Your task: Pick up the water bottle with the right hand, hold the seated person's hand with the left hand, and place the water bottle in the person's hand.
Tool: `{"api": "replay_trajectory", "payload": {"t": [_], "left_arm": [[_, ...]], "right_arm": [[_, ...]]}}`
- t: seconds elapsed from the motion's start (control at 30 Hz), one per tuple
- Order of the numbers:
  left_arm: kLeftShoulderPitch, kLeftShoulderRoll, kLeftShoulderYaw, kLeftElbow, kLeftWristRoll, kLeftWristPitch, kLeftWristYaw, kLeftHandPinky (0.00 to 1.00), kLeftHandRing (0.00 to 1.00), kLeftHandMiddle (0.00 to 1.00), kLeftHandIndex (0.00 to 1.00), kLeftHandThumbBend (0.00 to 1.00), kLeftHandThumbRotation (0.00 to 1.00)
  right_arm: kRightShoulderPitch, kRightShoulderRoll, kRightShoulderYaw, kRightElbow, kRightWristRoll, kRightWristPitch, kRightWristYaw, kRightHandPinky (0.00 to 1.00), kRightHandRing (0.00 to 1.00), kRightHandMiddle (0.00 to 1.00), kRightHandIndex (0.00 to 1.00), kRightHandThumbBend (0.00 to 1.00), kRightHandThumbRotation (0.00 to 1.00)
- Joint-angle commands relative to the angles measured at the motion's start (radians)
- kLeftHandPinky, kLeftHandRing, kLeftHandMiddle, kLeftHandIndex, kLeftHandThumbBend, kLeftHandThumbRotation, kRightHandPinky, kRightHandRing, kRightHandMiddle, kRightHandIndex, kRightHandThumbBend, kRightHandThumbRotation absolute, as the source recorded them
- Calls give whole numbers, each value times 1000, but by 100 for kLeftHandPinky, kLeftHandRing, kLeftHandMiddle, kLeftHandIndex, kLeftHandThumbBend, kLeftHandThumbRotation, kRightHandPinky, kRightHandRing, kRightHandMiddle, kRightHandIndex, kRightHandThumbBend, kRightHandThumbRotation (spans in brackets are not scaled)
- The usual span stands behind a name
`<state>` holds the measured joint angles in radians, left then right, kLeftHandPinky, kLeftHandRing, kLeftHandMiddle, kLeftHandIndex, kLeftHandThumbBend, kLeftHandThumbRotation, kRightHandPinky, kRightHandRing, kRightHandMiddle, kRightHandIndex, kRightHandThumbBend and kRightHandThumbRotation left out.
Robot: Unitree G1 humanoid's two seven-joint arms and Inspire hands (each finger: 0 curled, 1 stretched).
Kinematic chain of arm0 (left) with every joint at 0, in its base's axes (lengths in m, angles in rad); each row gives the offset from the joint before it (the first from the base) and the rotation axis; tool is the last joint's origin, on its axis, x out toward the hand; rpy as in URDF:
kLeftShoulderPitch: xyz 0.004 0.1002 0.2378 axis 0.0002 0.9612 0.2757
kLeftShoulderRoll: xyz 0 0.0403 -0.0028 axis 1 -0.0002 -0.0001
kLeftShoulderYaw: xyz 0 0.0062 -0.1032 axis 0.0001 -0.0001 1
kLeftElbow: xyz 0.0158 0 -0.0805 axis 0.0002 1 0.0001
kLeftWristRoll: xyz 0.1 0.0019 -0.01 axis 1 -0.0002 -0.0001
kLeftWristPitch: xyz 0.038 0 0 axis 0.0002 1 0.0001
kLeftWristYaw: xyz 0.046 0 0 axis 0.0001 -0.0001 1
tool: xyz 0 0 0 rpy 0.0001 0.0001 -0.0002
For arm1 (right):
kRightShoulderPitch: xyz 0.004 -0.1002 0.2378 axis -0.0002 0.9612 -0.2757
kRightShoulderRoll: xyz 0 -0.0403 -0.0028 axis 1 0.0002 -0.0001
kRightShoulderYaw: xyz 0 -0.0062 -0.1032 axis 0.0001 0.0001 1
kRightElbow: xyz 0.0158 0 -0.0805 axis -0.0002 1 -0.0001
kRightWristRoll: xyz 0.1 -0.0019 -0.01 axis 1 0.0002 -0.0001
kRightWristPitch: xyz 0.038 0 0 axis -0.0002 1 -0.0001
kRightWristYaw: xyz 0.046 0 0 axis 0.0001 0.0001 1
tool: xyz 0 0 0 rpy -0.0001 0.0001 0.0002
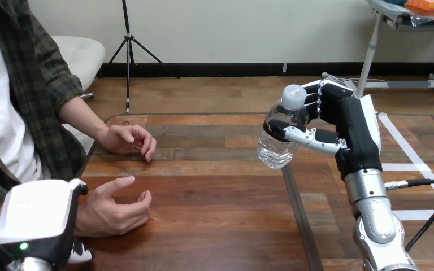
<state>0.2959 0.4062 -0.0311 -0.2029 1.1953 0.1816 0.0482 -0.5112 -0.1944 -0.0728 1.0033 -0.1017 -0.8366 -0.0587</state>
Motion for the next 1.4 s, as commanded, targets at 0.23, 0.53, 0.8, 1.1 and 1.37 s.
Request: {"api": "replay_trajectory", "payload": {"t": [0.23,0.53,0.8,1.1,1.37], "left_arm": [[-72,24,-38,-33,46,60,-114,58,65,69,67,94,0],[-93,31,-65,-40,100,101,-212,53,61,66,65,91,0],[-109,23,-81,-35,130,128,-256,50,58,64,64,91,0],[-118,30,-96,-14,129,138,-255,47,54,60,62,92,0],[-127,29,-102,1,131,150,-277,46,51,56,61,92,0]], "right_arm": [[-57,-11,-5,-37,-8,-34,-10,36,41,47,49,76,0],[-58,-5,-10,-35,11,-38,9,36,41,47,48,76,0],[-57,-8,-9,-40,0,-33,1,35,40,47,48,76,0],[-56,-9,-7,-45,-7,-33,-4,36,41,47,48,76,0],[-56,-9,-9,-46,0,-33,4,36,41,47,48,76,0]]}}
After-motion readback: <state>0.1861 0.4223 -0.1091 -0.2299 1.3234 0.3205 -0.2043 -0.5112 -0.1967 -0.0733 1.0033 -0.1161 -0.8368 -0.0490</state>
